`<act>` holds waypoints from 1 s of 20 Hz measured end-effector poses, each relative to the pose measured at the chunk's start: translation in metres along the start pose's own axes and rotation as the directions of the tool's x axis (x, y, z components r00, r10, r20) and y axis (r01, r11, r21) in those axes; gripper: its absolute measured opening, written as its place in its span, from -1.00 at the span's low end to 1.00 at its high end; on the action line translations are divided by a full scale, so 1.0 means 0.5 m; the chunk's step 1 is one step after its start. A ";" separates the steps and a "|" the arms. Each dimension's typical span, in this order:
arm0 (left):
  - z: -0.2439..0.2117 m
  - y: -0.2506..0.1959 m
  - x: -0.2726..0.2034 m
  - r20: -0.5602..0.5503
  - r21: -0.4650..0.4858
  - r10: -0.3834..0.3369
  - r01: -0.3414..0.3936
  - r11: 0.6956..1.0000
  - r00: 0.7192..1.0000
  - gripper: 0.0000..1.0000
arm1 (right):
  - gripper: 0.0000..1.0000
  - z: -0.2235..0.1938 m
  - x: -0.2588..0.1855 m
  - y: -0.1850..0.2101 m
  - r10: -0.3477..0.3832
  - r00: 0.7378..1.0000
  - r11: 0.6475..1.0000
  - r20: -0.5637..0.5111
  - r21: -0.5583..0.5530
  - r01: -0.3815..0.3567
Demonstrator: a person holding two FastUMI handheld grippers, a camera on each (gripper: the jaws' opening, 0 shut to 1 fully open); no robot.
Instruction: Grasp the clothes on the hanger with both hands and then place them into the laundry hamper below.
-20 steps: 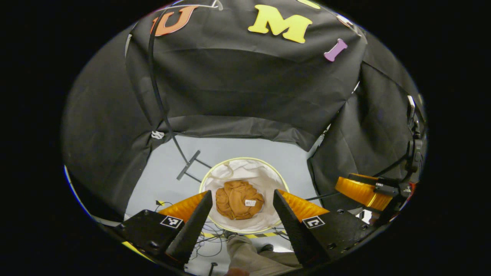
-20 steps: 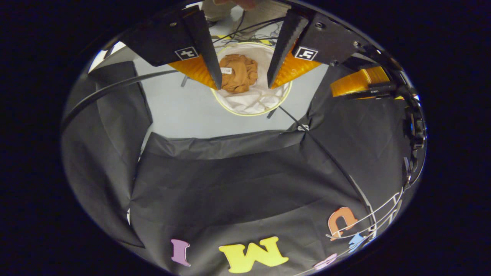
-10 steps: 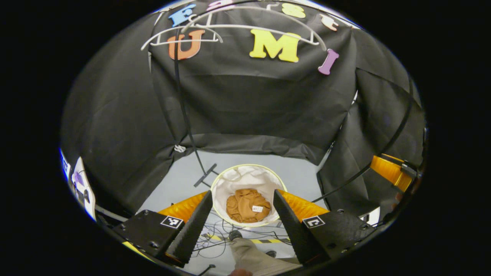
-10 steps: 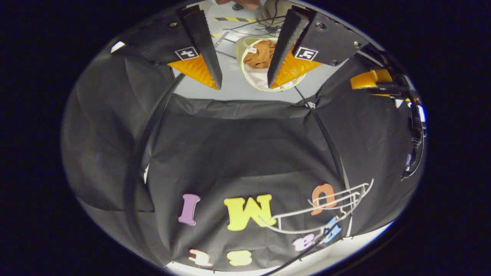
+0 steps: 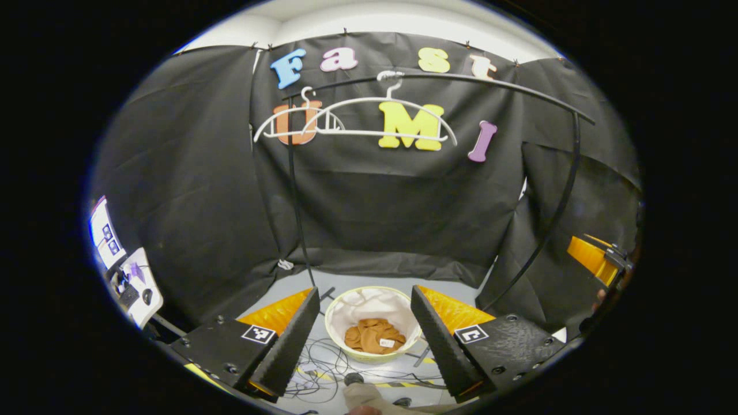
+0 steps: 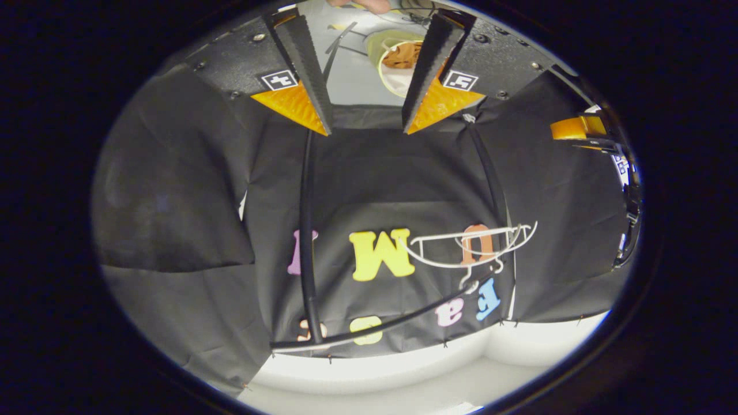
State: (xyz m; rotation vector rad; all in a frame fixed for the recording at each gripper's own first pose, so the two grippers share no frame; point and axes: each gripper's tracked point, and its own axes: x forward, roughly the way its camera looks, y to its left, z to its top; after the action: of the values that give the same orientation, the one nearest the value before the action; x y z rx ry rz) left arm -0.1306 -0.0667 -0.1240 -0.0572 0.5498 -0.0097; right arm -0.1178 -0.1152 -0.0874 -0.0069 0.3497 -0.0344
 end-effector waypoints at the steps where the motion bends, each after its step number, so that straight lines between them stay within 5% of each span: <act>1: 0.008 0.000 -0.012 0.013 0.004 0.002 -0.002 1.000 1.000 1.00 | 0.55 0.013 -0.009 0.000 -0.003 1.000 1.000 0.019 -0.006 0.003; 4: 0.025 0.010 -0.032 0.046 0.011 0.012 -0.012 1.000 0.999 0.83 | 0.60 0.043 -0.031 -0.014 -0.028 0.998 0.999 0.064 -0.029 0.030; 10: 0.119 0.023 -0.095 0.222 -0.009 0.013 -0.012 1.000 0.975 0.89 | 0.59 0.181 -0.119 -0.030 -0.057 0.966 0.998 0.253 -0.013 0.062; 20: 0.277 0.084 -0.262 0.608 0.043 -0.002 -0.031 0.999 0.794 0.98 | 0.58 0.326 -0.259 0.053 0.045 0.832 0.999 0.554 -0.037 -0.029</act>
State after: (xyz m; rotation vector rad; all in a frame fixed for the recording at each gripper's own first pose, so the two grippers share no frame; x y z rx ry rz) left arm -0.1703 -0.0143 0.0599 -0.0031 -0.1034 0.0102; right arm -0.1826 -0.0843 0.1098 -0.0370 -0.2372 0.0119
